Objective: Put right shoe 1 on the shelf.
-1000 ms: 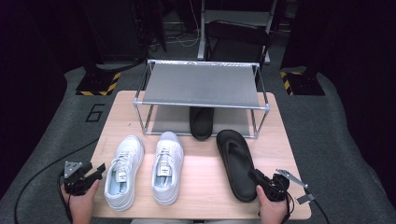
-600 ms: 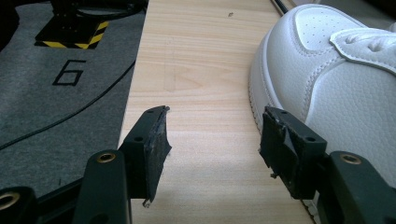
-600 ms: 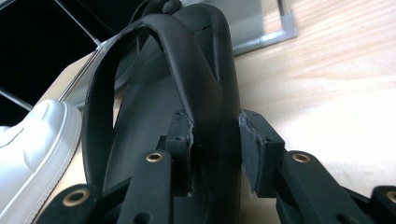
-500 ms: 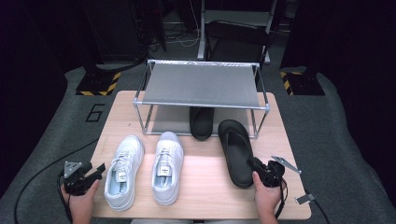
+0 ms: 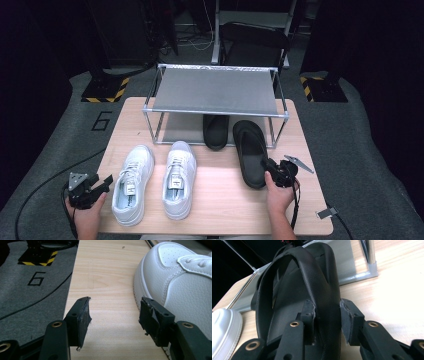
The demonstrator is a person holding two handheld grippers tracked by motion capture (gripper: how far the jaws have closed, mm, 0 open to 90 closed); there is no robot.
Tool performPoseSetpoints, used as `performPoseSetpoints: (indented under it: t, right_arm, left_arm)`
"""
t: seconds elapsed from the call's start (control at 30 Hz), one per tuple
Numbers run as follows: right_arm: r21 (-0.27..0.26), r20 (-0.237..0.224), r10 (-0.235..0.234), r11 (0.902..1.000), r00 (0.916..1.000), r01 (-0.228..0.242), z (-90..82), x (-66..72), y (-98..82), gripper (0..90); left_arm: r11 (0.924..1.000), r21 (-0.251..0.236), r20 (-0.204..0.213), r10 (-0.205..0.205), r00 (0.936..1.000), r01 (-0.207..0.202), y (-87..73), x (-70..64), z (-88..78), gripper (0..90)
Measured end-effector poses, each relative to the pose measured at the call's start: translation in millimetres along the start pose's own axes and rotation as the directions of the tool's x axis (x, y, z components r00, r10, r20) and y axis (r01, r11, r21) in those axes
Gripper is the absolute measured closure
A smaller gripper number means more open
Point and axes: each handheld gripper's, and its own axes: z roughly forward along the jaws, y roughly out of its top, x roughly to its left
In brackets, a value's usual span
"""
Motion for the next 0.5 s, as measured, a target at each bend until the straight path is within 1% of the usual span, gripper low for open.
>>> performPoseSetpoints:
  t: [0.07,0.1,0.13,0.17,0.3,0.4,0.47,0.5]
  right_arm:
    - [0.003,0.017,-0.013,0.9999,0.9998,0.013,5.1,1.6,1.9,66.2]
    - [0.000,0.016,-0.017,0.9999,0.9997,0.017,7.9,2.8,3.0,66.2]
    - [0.003,0.019,-0.019,0.9998,0.9996,0.019,9.7,3.8,3.7,66.2]
    - [0.000,0.026,-0.029,0.9996,0.9993,0.029,13.1,5.3,5.4,66.2]
    - [-0.005,0.045,-0.025,0.9997,0.9987,0.026,22.5,9.5,11.2,66.2]
    - [-0.011,0.041,-0.029,0.9995,0.9987,0.029,29.0,12.0,14.6,66.2]
    - [-0.010,0.056,-0.049,0.9987,0.9972,0.050,33.7,14.7,18.0,66.2]
    - [-0.011,0.057,-0.049,0.9987,0.9972,0.050,35.0,15.5,19.0,66.2]
  left_arm:
    - [1.0000,0.002,0.000,0.001,1.0000,-0.001,-0.1,0.6,-0.1,41.2]
    - [1.0000,0.002,0.000,0.000,1.0000,0.000,-0.1,0.8,-0.1,41.2]
    - [0.9998,-0.018,-0.006,-0.004,1.0000,0.004,-0.8,0.6,1.2,41.1]
    - [1.0000,0.002,-0.001,-0.002,1.0000,0.002,-0.1,1.2,0.2,41.2]
    - [1.0000,0.001,0.000,-0.001,1.0000,0.001,-0.2,1.2,0.3,41.1]
    - [1.0000,0.000,0.000,-0.003,1.0000,0.003,-0.3,1.7,0.7,41.1]
    - [1.0000,0.002,-0.001,-0.004,1.0000,0.004,-0.4,2.1,0.8,41.2]
    - [0.9999,0.010,-0.001,0.001,1.0000,-0.001,-0.3,2.6,0.4,41.1]
